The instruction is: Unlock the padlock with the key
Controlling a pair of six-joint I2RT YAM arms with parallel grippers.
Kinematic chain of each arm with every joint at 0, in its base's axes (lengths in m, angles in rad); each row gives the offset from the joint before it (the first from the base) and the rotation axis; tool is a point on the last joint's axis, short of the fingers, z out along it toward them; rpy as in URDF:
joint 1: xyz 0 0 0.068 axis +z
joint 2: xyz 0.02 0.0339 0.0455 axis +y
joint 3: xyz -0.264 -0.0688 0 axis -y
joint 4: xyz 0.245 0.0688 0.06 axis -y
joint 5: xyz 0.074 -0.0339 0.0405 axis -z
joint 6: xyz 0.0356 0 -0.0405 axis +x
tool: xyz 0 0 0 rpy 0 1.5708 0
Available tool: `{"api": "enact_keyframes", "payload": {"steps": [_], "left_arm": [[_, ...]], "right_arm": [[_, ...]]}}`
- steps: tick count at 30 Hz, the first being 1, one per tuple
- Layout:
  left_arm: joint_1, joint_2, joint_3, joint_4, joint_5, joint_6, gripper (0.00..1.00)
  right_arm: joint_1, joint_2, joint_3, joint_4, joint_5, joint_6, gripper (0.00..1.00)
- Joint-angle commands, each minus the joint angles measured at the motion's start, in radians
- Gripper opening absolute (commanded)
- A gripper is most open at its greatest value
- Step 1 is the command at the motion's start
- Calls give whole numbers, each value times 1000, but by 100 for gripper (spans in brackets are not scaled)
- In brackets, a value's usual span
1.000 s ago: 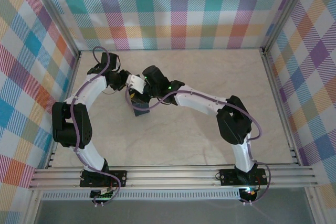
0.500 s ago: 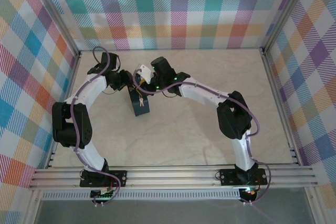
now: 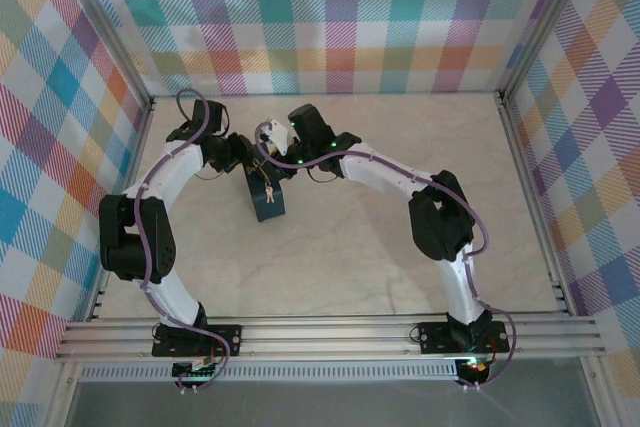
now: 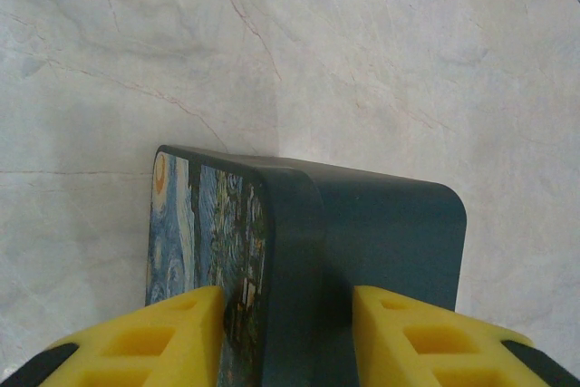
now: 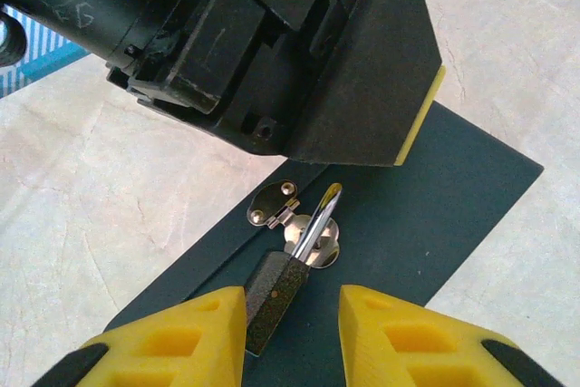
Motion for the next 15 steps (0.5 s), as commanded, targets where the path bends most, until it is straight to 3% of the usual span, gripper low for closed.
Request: {"api": "enact_keyframes", "payload": {"steps": [1, 10, 15], "left_arm": [[-10, -9, -3, -79, 14, -9, 40], [-10, -5, -1, -82, 16, -6, 40], [-11, -3, -1, -82, 14, -6, 40]], "right_arm": [[2, 30, 34, -10, -38, 28, 31], [-31, 56, -1, 6, -61, 107, 24], [-40, 33, -28, 30, -91, 136, 26]]}}
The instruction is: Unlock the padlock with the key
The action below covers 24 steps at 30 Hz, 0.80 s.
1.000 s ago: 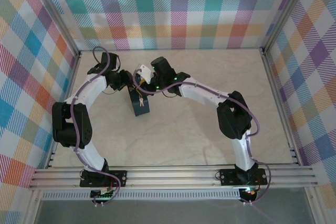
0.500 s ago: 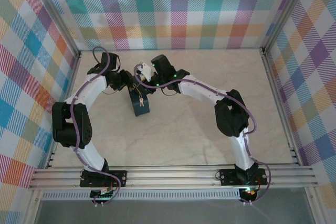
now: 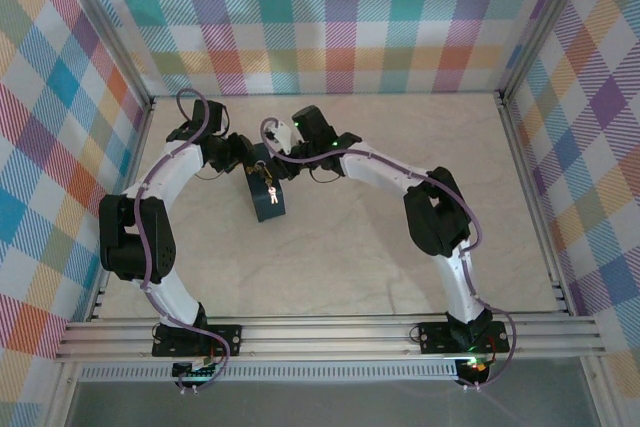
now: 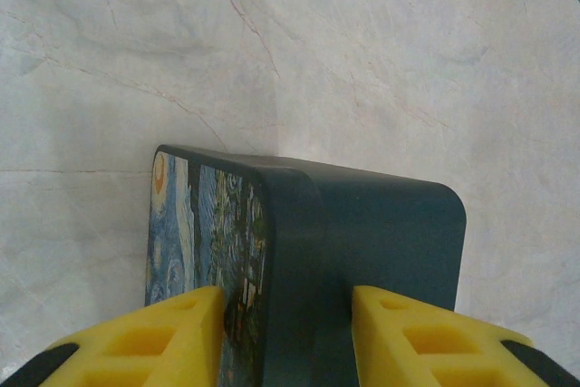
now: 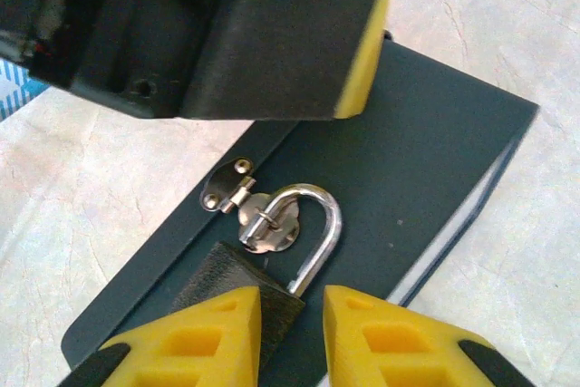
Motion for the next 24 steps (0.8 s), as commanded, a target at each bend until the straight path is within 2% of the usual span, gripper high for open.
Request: {"api": "enact_keyframes", "payload": {"steps": [1, 7, 10, 13, 18, 24], "left_arm": [[-10, -3, -1, -79, 9, -7, 40], [-10, -5, 1, -85, 6, -7, 40], [-6, -5, 0, -86, 2, -8, 40], [-2, -1, -4, -83, 6, -15, 40], [0, 10, 0, -81, 19, -21, 40], [3, 13, 2, -81, 21, -23, 40]], "right_arm": [[-7, -21, -25, 20, -53, 35, 27], [14, -76, 14, -33, -35, 27, 40], [58, -56, 56, -108, 120, -36, 46], [80, -32, 97, -166, 224, -48, 47], [101, -16, 157, -237, 291, -46, 48], [116, 19, 212, -290, 314, -27, 50]]}}
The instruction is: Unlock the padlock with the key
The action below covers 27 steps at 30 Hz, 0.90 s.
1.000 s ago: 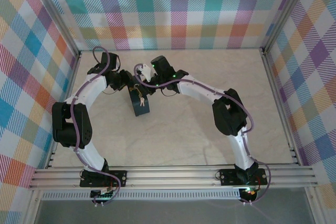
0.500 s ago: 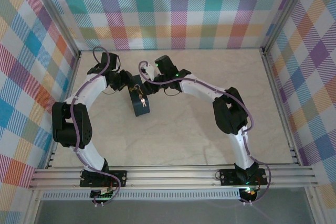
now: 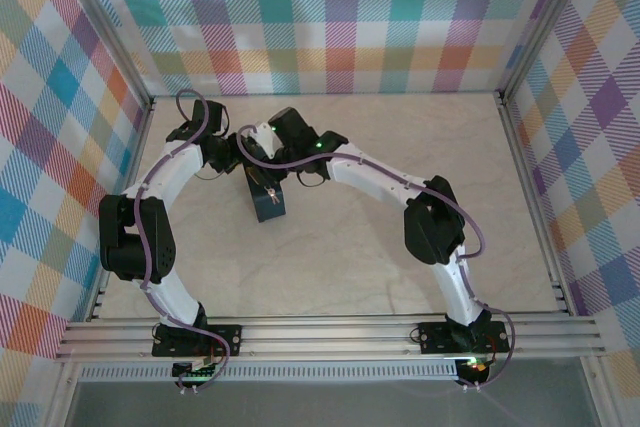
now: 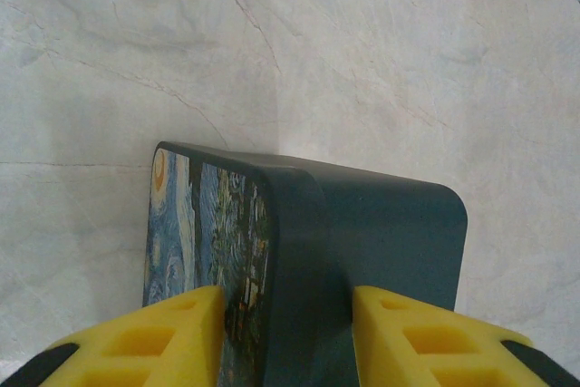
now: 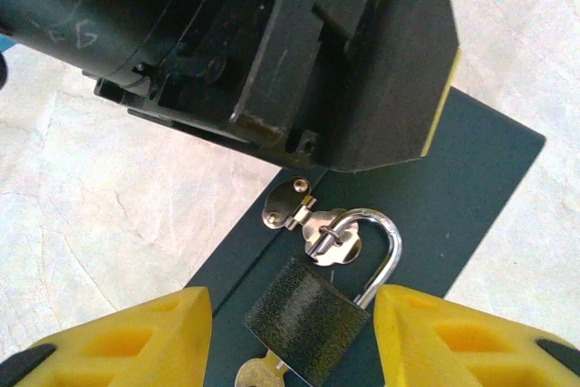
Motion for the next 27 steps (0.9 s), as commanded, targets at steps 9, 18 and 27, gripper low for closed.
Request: {"api": "enact_keyframes", "payload": {"steps": [9, 18, 27], "left_arm": [[3, 12, 0, -75, 20, -7, 40], [3, 13, 1, -78, 20, -3, 40], [6, 9, 2, -76, 21, -4, 40]], "right_arm": [[10, 70, 42, -44, 17, 30, 50], [17, 66, 73, -42, 1, 71, 51], [29, 80, 88, -90, 14, 65, 51]]}}
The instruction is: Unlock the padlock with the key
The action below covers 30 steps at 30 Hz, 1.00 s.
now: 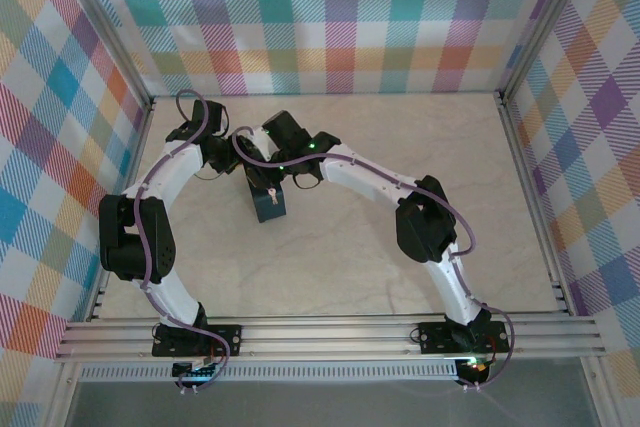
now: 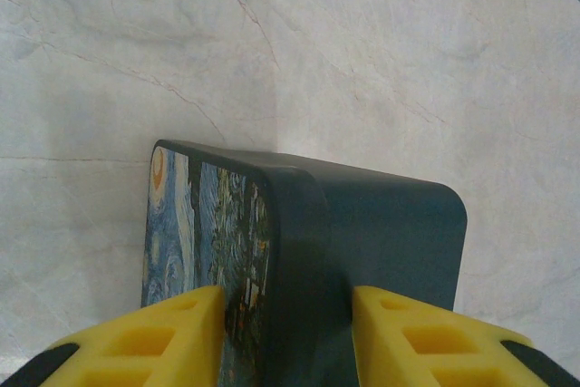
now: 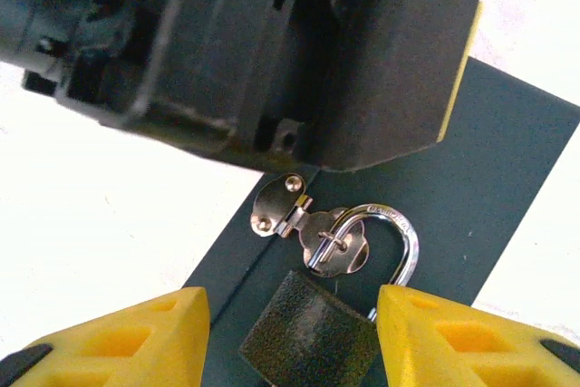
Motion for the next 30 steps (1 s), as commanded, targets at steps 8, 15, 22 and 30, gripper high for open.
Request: {"api": "enact_keyframes", "payload": {"steps": [8, 15, 22, 30], "left_arm": [[4, -1, 0, -75, 9, -5, 40], [5, -12, -4, -76, 6, -7, 40], [5, -20, -5, -83, 4, -4, 40], [4, -23, -16, -77, 15, -12, 40]], "right_arm": [[7, 36, 13, -93, 33, 11, 51], [7, 47, -6, -86, 37, 20, 47], [-10, 7, -43, -31, -20, 92, 31], [-89, -85, -195, 193, -302, 326, 29]]}}
